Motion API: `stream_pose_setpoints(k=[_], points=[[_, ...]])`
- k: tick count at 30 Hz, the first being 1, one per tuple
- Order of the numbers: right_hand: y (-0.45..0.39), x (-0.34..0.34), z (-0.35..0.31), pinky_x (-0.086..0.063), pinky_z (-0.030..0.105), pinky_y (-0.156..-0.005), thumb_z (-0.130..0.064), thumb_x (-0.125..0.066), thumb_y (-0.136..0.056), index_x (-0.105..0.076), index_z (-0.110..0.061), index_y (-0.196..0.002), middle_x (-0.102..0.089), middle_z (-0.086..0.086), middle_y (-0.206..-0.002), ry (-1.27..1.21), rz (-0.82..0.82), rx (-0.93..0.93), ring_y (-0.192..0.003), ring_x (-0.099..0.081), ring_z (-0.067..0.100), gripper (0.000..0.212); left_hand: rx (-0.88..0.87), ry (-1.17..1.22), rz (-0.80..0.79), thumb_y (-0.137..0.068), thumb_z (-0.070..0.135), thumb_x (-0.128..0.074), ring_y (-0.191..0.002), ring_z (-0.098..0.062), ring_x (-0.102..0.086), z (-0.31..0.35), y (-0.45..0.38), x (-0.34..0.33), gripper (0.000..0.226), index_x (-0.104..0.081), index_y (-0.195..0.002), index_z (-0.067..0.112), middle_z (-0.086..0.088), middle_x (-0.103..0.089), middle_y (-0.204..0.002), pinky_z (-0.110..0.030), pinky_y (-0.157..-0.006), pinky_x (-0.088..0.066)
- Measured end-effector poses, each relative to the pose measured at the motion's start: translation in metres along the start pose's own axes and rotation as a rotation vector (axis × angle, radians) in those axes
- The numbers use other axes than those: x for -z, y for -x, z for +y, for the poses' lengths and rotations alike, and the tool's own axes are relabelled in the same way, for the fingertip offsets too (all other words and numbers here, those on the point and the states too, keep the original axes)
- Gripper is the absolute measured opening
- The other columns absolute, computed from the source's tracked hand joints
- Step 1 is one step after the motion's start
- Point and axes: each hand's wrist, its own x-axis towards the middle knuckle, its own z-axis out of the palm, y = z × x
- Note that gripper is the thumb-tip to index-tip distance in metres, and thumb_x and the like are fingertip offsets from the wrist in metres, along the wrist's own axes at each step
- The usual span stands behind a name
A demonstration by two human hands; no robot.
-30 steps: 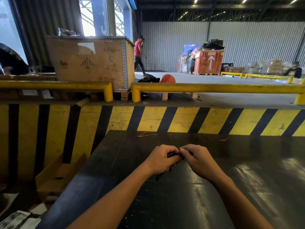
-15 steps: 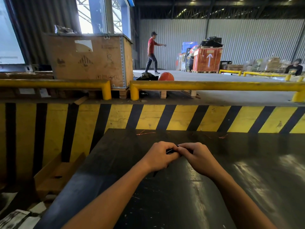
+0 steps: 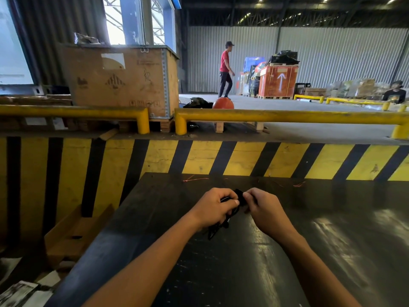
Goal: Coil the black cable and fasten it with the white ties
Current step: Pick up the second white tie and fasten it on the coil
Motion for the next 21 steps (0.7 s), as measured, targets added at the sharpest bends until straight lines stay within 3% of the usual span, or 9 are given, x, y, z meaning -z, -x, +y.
stream_pose_setpoints(k=[8, 13, 17, 21], points=[[-0.004, 0.008, 0.014, -0.044, 0.016, -0.057, -0.018, -0.047, -0.096, -0.059, -0.019, -0.088, -0.065, 0.0, -0.075, -0.009, 0.028, -0.074, -0.065, -0.063, 0.005, 0.015, 0.029, 0.084, -0.036, -0.093, 0.015, -0.054, -0.039, -0.005, -0.046, 0.003, 0.005, 0.013, 0.016, -0.064, -0.082, 0.019, 0.008, -0.055, -0.056, -0.015, -0.043, -0.04], [-0.003, 0.012, 0.009, -0.052, 0.02, -0.06, -0.012, -0.051, -0.094, -0.057, -0.025, -0.092, -0.066, -0.003, -0.087, -0.324, 0.053, -0.111, -0.071, -0.07, 0.003, 0.014, 0.037, 0.138, -0.06, -0.094, 0.012, -0.053, -0.038, -0.006, -0.043, 0.009, 0.004, 0.015, 0.016, -0.063, -0.082, 0.015, 0.003, -0.054, -0.057, -0.015, -0.041, -0.037], [0.001, 0.013, 0.002, -0.056, 0.027, -0.074, -0.02, -0.064, -0.087, -0.052, -0.033, -0.104, -0.064, -0.002, -0.094, -0.406, -0.037, -0.086, -0.083, -0.067, 0.007, 0.024, 0.032, 0.174, -0.102, -0.094, 0.01, -0.052, -0.036, -0.007, -0.04, 0.019, 0.004, 0.014, 0.015, -0.062, -0.084, 0.011, 0.003, -0.051, -0.055, -0.016, -0.039, -0.034], [0.002, 0.021, -0.002, -0.054, 0.025, -0.072, -0.025, -0.064, -0.086, -0.059, -0.032, -0.11, -0.065, -0.001, -0.098, -0.464, -0.162, -0.074, -0.085, -0.064, 0.005, 0.025, 0.006, 0.168, -0.173, -0.094, 0.011, -0.051, -0.037, -0.006, -0.04, 0.029, 0.004, 0.017, 0.017, -0.063, -0.083, 0.015, 0.006, -0.051, -0.053, -0.015, -0.039, -0.033]])
